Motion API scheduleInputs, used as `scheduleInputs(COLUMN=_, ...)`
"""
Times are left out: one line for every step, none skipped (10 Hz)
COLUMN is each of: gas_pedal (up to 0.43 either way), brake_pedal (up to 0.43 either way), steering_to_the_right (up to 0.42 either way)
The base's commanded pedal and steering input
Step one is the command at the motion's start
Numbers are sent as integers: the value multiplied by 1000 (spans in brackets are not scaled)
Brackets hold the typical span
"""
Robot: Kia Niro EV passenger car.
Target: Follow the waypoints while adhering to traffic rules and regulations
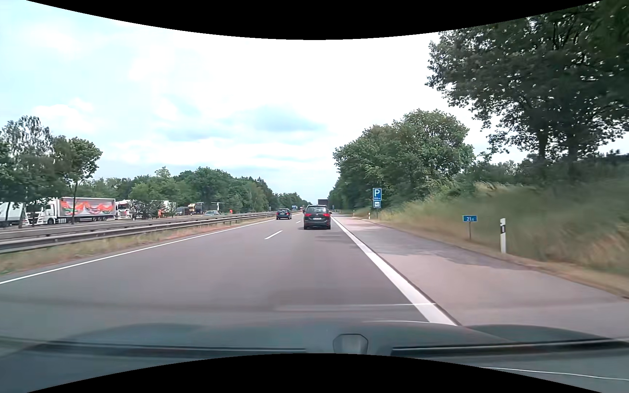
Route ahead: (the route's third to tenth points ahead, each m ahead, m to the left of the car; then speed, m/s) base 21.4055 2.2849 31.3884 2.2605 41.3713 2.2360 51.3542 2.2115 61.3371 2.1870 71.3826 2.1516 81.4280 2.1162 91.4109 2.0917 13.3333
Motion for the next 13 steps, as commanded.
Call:
scheduleInputs(gas_pedal=118, brake_pedal=0, steering_to_the_right=-3)
scheduleInputs(gas_pedal=118, brake_pedal=0, steering_to_the_right=-3)
scheduleInputs(gas_pedal=118, brake_pedal=0, steering_to_the_right=-3)
scheduleInputs(gas_pedal=118, brake_pedal=0, steering_to_the_right=-3)
scheduleInputs(gas_pedal=118, brake_pedal=0, steering_to_the_right=-3)
scheduleInputs(gas_pedal=118, brake_pedal=0, steering_to_the_right=-3)
scheduleInputs(gas_pedal=118, brake_pedal=0, steering_to_the_right=-3)
scheduleInputs(gas_pedal=130, brake_pedal=0, steering_to_the_right=-3)
scheduleInputs(gas_pedal=130, brake_pedal=0, steering_to_the_right=-3)
scheduleInputs(gas_pedal=130, brake_pedal=0, steering_to_the_right=-3)
scheduleInputs(gas_pedal=130, brake_pedal=0, steering_to_the_right=-3)
scheduleInputs(gas_pedal=138, brake_pedal=0, steering_to_the_right=-3)
scheduleInputs(gas_pedal=138, brake_pedal=0, steering_to_the_right=-3)
